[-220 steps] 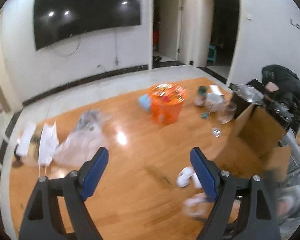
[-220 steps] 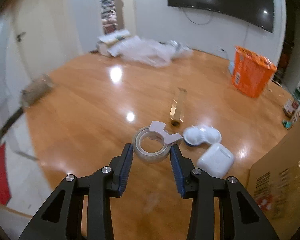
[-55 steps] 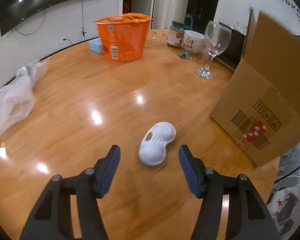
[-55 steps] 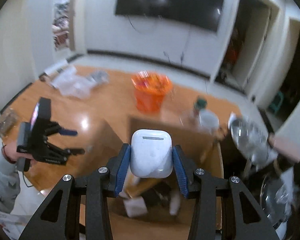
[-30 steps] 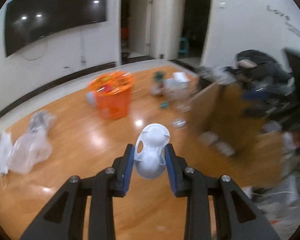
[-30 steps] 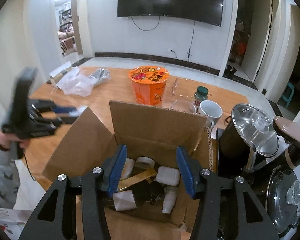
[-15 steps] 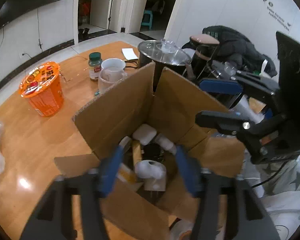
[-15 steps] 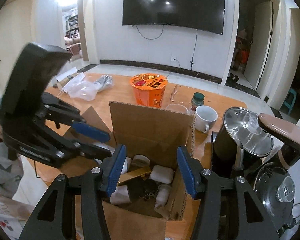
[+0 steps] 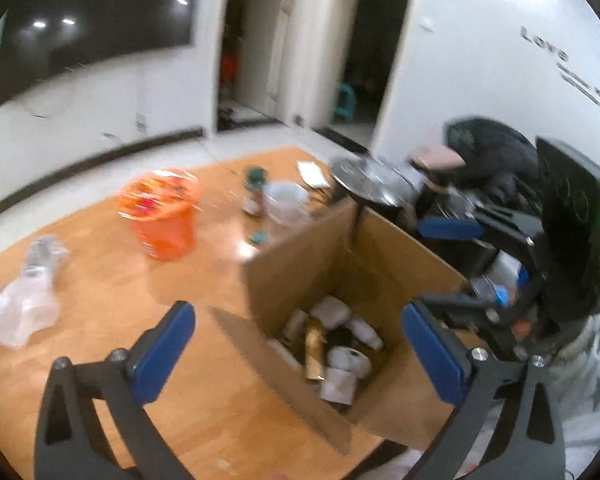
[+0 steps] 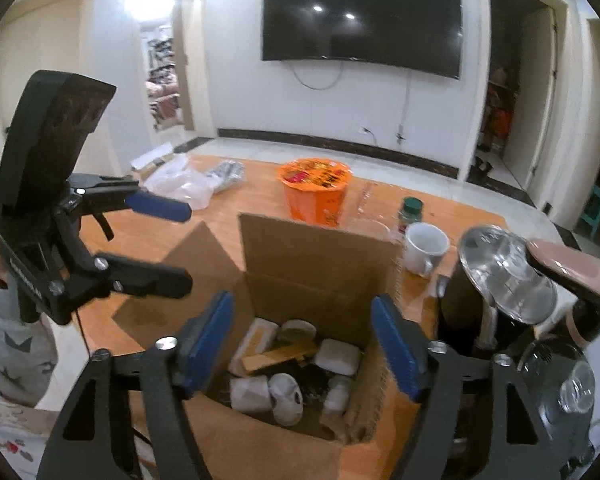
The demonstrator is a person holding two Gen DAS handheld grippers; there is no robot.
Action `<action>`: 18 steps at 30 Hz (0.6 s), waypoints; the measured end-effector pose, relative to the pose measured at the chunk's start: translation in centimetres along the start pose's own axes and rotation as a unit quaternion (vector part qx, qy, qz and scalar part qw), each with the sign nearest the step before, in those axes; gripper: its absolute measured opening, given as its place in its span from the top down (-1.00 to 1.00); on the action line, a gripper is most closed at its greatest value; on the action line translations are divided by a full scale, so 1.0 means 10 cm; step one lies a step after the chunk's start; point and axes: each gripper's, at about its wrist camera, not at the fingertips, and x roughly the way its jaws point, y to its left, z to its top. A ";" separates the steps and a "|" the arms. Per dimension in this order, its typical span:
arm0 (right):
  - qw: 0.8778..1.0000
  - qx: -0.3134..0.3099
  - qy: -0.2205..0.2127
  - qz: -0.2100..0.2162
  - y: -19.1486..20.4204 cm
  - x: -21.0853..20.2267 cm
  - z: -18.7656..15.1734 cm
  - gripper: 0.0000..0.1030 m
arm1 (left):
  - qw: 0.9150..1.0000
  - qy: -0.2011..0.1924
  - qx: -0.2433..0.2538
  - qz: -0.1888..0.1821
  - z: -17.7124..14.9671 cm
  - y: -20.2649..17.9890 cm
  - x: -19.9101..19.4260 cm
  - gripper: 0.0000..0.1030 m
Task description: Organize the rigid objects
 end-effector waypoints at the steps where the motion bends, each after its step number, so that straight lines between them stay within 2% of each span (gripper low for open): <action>1: 1.000 -0.008 -0.006 0.010 0.03 0.00 0.02 -0.67 | 1.000 -0.013 -0.007 0.024 -0.02 0.03 -0.08 -0.99; 5: 0.998 -0.033 -0.038 0.047 0.11 -0.03 0.09 -0.97 | 0.991 -0.063 -0.034 0.115 -0.08 0.11 -0.33 -0.99; 9: 0.994 -0.049 -0.074 0.063 0.17 -0.06 0.14 -1.00 | 0.975 -0.110 -0.072 0.181 -0.18 0.18 -0.54 -0.99; 13: 0.991 -0.053 -0.098 0.079 0.21 -0.09 0.17 -1.00 | 0.959 -0.136 -0.103 0.227 -0.29 0.26 -0.64 -0.99; 15: 0.989 -0.053 -0.108 0.086 0.24 -0.09 0.17 -1.00 | 0.954 -0.142 -0.110 0.240 -0.33 0.30 -0.65 -0.99; 18: 0.989 -0.052 -0.112 0.084 0.25 -0.07 0.17 -1.00 | 0.951 -0.141 -0.115 0.248 -0.37 0.34 -0.66 -0.99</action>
